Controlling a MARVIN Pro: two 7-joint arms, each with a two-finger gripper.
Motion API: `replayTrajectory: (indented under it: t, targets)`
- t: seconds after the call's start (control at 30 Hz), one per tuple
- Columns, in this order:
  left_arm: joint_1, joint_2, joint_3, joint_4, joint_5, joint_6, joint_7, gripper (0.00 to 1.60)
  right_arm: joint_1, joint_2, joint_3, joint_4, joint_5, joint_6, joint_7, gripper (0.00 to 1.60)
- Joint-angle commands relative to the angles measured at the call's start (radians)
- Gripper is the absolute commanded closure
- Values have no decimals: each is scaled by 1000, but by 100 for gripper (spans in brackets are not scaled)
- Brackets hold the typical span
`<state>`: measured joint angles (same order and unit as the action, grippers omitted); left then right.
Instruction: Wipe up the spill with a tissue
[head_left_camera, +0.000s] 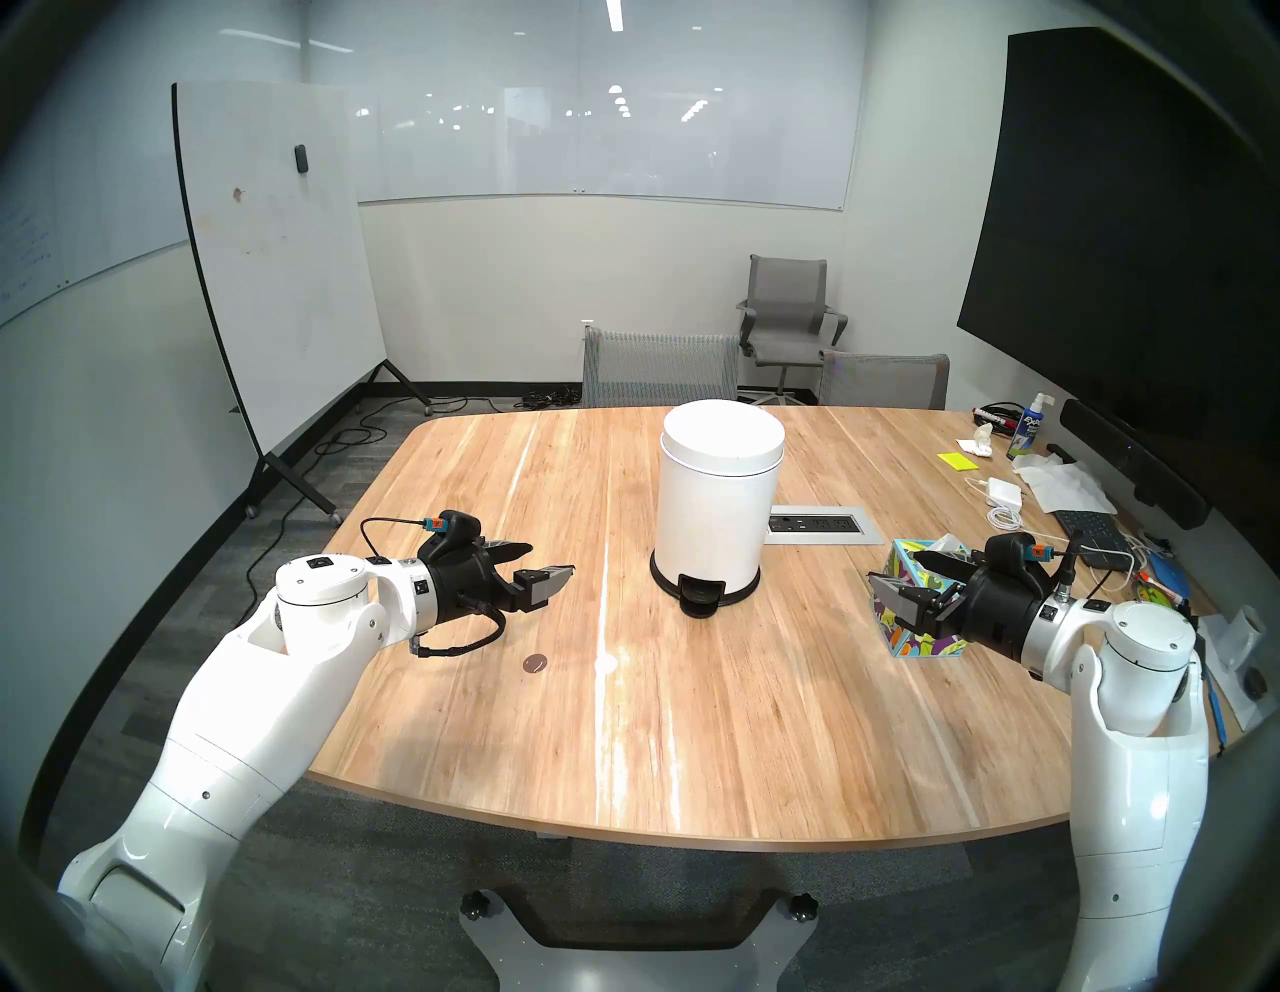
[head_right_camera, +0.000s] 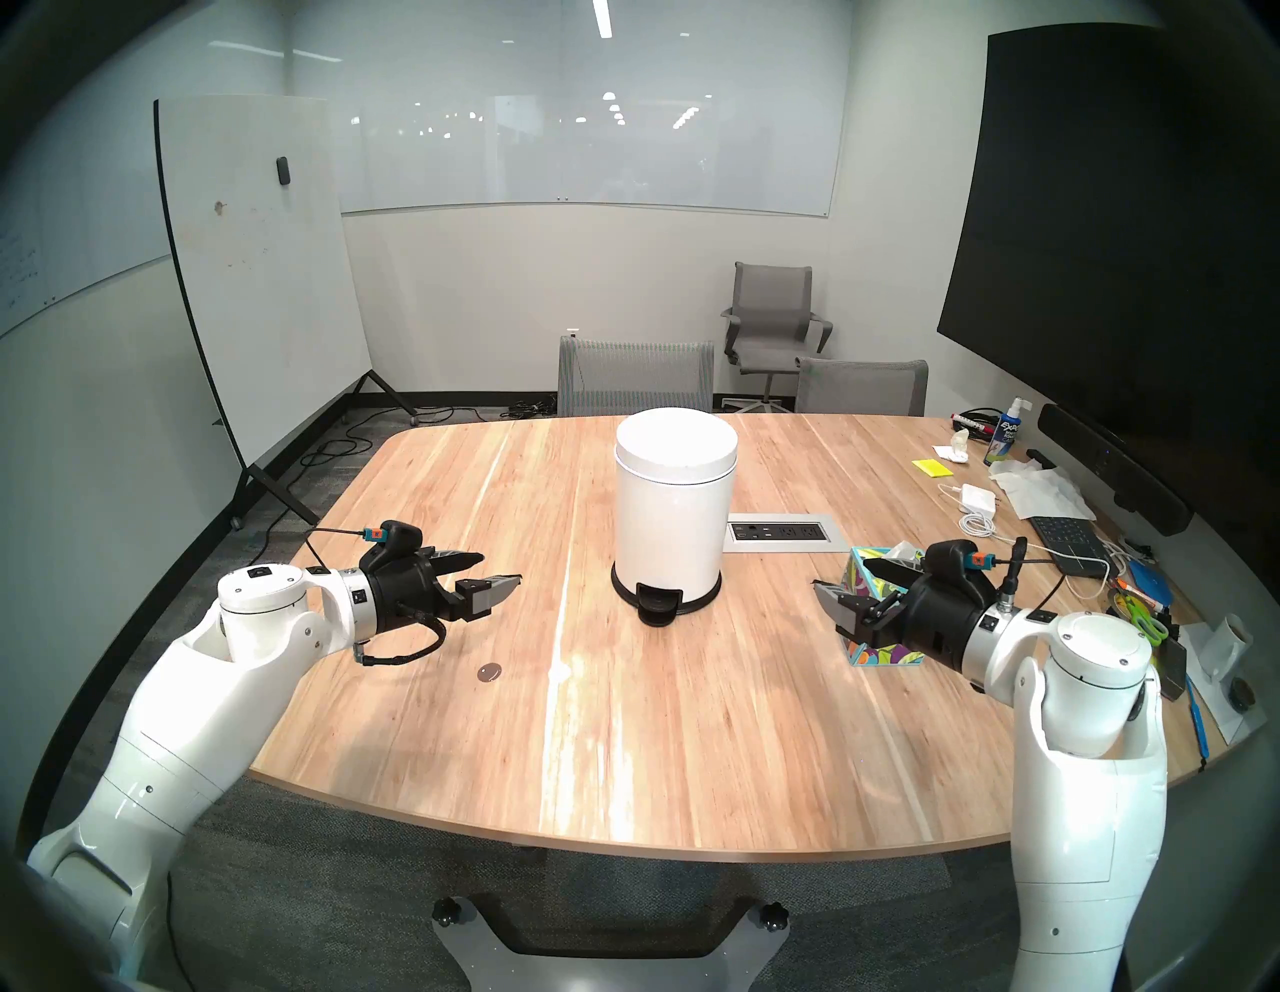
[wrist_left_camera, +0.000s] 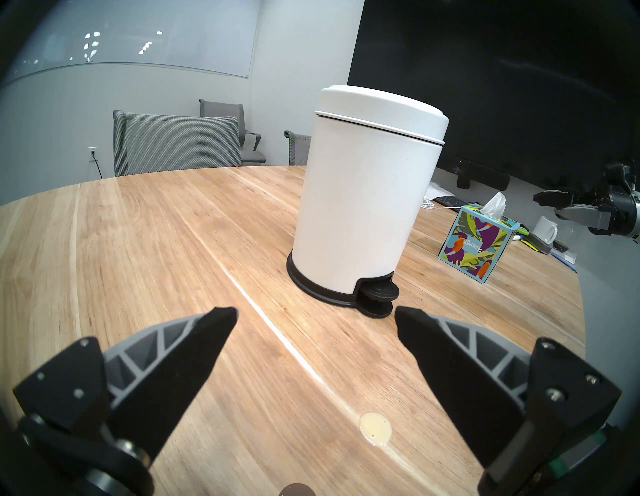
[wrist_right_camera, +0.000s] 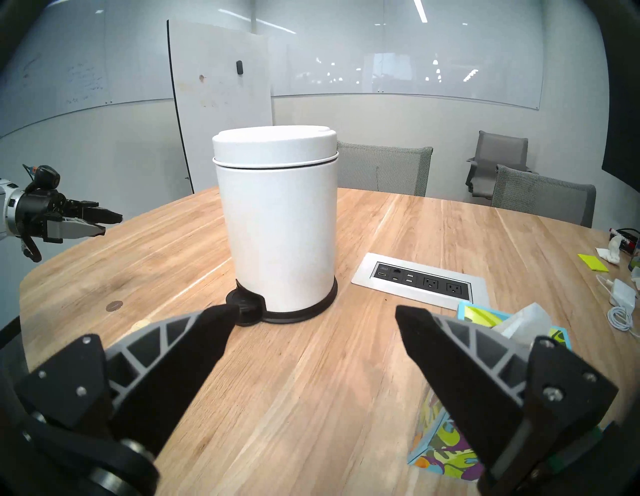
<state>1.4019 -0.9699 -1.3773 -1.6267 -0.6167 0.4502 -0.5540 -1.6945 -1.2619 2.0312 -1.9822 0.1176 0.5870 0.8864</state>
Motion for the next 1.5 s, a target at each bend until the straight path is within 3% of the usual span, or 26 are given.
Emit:
replayTrajectory:
  t: [0.0, 0.57, 1.07, 1.47]
  targets:
    - [-7, 1, -4, -14, -2, -1, -1, 0, 22, 4, 9, -7, 7, 6, -2, 0]
    - [-7, 1, -4, -13, -2, -1, -1, 0, 71, 18, 19, 39, -4, 28, -32, 0]
    - [-7, 1, -4, -13, -2, -1, -1, 0, 29, 39, 133, 26, 35, 32, 25, 0]
    - [-7, 1, -4, -14, -2, -1, -1, 0, -2, 47, 184, 14, 55, 39, 80, 0]
